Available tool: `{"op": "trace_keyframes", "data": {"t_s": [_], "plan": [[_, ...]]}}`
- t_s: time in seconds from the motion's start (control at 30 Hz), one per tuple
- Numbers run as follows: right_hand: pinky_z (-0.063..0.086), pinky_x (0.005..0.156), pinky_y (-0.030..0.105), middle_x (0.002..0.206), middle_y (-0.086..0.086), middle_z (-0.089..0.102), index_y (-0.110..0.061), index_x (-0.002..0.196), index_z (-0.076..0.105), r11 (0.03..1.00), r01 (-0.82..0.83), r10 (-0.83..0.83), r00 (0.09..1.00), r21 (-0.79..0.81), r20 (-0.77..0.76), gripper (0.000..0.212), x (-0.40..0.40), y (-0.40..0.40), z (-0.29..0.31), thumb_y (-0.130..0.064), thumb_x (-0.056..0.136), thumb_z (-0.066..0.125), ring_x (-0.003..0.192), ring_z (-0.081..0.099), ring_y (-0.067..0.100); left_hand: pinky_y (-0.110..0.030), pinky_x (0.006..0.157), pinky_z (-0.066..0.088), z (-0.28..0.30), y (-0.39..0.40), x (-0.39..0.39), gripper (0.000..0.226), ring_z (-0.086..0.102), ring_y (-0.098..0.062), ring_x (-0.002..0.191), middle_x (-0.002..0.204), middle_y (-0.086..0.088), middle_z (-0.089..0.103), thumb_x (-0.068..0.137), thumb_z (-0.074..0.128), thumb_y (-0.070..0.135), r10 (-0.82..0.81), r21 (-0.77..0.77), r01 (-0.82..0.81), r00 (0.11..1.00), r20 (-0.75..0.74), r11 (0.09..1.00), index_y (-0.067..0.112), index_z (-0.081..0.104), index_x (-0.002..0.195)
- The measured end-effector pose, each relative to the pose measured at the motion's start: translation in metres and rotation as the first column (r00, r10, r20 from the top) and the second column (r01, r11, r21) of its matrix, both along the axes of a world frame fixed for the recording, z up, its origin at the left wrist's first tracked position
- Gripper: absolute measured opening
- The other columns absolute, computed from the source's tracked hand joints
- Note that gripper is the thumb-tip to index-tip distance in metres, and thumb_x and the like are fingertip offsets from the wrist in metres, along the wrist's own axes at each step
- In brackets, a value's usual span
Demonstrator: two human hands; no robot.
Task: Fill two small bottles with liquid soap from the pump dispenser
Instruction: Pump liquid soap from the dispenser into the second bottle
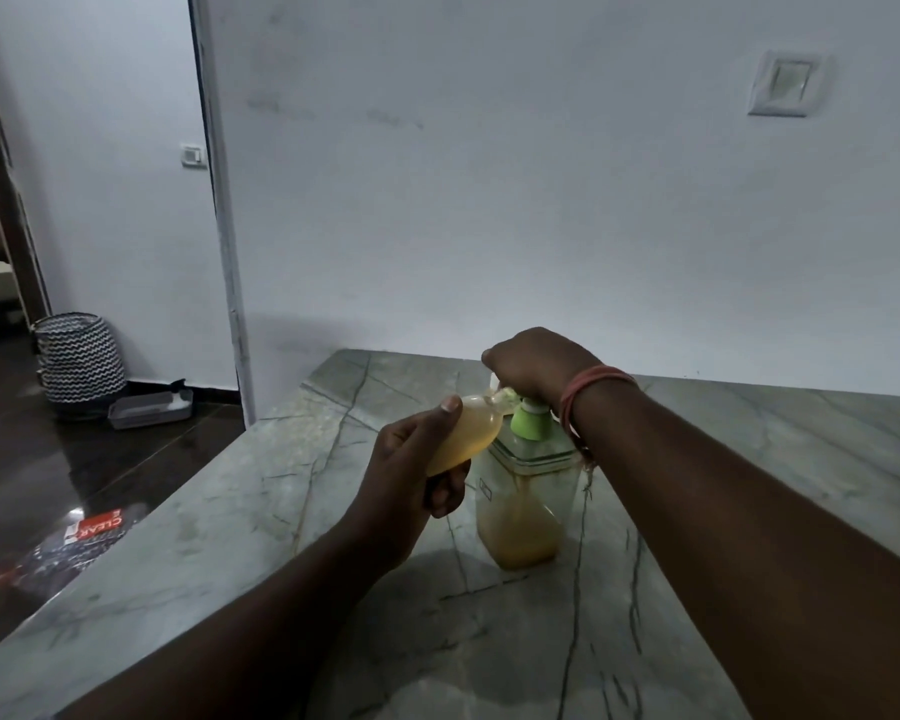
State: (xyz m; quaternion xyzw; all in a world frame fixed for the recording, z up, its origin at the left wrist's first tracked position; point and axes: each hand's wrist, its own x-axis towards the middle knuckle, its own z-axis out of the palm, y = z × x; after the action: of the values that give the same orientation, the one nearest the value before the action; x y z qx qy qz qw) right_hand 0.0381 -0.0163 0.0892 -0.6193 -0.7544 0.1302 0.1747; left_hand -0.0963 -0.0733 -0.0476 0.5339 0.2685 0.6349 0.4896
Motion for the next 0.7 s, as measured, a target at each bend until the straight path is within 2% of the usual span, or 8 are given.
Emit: {"op": "trace_keyframes", "data": {"t_s": [0.1, 0.2, 0.3, 0.37, 0.47, 0.57, 0.63, 0.7], "plan": [[0.035, 0.051, 0.023, 0.085, 0.007, 0.066, -0.010, 0.082, 0.064, 1.000, 0.002, -0.001, 1.000, -0.015, 0.023, 0.028, 0.000, -0.004, 0.002, -0.025, 0.091, 0.042, 0.060, 0.052, 0.016, -0.022, 0.042, 0.034, 0.001, -0.002, -0.001, 0.062, 0.040, -0.013, 0.039, 0.053, -0.010, 0.051, 0.089, 0.073, 0.055, 0.006, -0.009, -0.006, 1.000, -0.003, 1.000, -0.007, 0.065, 0.089], [0.036, 0.047, 0.021, 0.063, 0.002, 0.061, -0.011, 0.077, 0.061, 0.999, 0.015, -0.016, 1.000, -0.046, -0.023, 0.029, 0.000, -0.005, 0.001, -0.031, 0.091, 0.046, 0.046, 0.053, 0.014, -0.023, 0.043, 0.034, -0.002, -0.004, -0.001, 0.062, 0.040, -0.013, 0.039, 0.053, -0.009, 0.051, 0.090, 0.072, 0.054, 0.008, -0.016, -0.008, 1.000, 0.008, 1.000, -0.008, 0.067, 0.097], [0.036, 0.048, 0.022, 0.065, 0.002, 0.063, -0.013, 0.073, 0.062, 1.000, 0.015, -0.015, 1.000, 0.008, -0.013, 0.029, 0.000, -0.001, 0.001, -0.032, 0.089, 0.046, 0.052, 0.055, 0.015, -0.023, 0.043, 0.034, -0.003, -0.003, -0.001, 0.046, 0.040, -0.013, 0.039, 0.053, -0.008, 0.050, 0.091, 0.070, 0.052, 0.015, -0.013, -0.015, 1.000, -0.012, 1.000, 0.006, 0.076, 0.091], [0.033, 0.049, 0.023, 0.068, 0.002, 0.062, -0.014, 0.073, 0.060, 1.000, 0.013, -0.013, 1.000, 0.000, -0.008, 0.028, -0.001, 0.002, -0.002, -0.031, 0.089, 0.044, 0.052, 0.053, 0.015, -0.023, 0.043, 0.033, -0.002, -0.001, -0.001, 0.045, 0.039, -0.013, 0.039, 0.053, -0.009, 0.049, 0.090, 0.070, 0.052, 0.014, -0.005, -0.015, 1.000, -0.010, 1.000, 0.008, 0.075, 0.088], [0.030, 0.049, 0.026, 0.073, 0.001, 0.057, -0.015, 0.077, 0.059, 1.000, 0.007, -0.007, 0.998, 0.001, 0.069, 0.028, -0.003, 0.005, -0.003, -0.031, 0.092, 0.042, 0.060, 0.051, 0.013, -0.023, 0.043, 0.033, -0.002, 0.000, -0.001, 0.052, 0.039, -0.014, 0.039, 0.053, -0.010, 0.049, 0.090, 0.070, 0.052, 0.014, -0.008, -0.014, 1.000, -0.006, 1.000, 0.000, 0.071, 0.089], [0.029, 0.049, 0.026, 0.069, 0.001, 0.056, -0.015, 0.073, 0.056, 1.000, 0.009, -0.008, 0.998, -0.020, 0.067, 0.031, -0.002, 0.001, 0.001, -0.032, 0.094, 0.041, 0.059, 0.051, 0.013, -0.023, 0.042, 0.033, 0.000, -0.001, 0.000, 0.060, 0.038, -0.014, 0.039, 0.052, -0.010, 0.048, 0.091, 0.069, 0.051, 0.012, -0.007, -0.012, 1.000, -0.006, 1.000, -0.008, 0.065, 0.094], [0.030, 0.047, 0.024, 0.063, 0.001, 0.056, -0.014, 0.076, 0.057, 0.999, 0.012, -0.010, 0.998, -0.038, 0.054, 0.030, -0.001, -0.004, 0.002, -0.033, 0.094, 0.042, 0.052, 0.051, 0.012, -0.023, 0.043, 0.033, 0.001, -0.003, 0.000, 0.065, 0.038, -0.014, 0.040, 0.053, -0.009, 0.048, 0.089, 0.070, 0.052, 0.016, -0.013, -0.016, 1.000, -0.010, 1.000, -0.012, 0.063, 0.098], [0.031, 0.040, 0.016, 0.046, -0.002, 0.055, -0.013, 0.076, 0.057, 0.998, 0.018, -0.018, 1.000, -0.060, 0.010, 0.030, -0.001, -0.006, 0.002, -0.035, 0.093, 0.045, 0.033, 0.049, 0.011, -0.023, 0.043, 0.033, 0.001, -0.006, 0.000, 0.067, 0.038, -0.013, 0.040, 0.053, -0.009, 0.049, 0.088, 0.071, 0.054, 0.019, -0.022, -0.019, 1.000, -0.002, 1.000, -0.012, 0.064, 0.101]]}}
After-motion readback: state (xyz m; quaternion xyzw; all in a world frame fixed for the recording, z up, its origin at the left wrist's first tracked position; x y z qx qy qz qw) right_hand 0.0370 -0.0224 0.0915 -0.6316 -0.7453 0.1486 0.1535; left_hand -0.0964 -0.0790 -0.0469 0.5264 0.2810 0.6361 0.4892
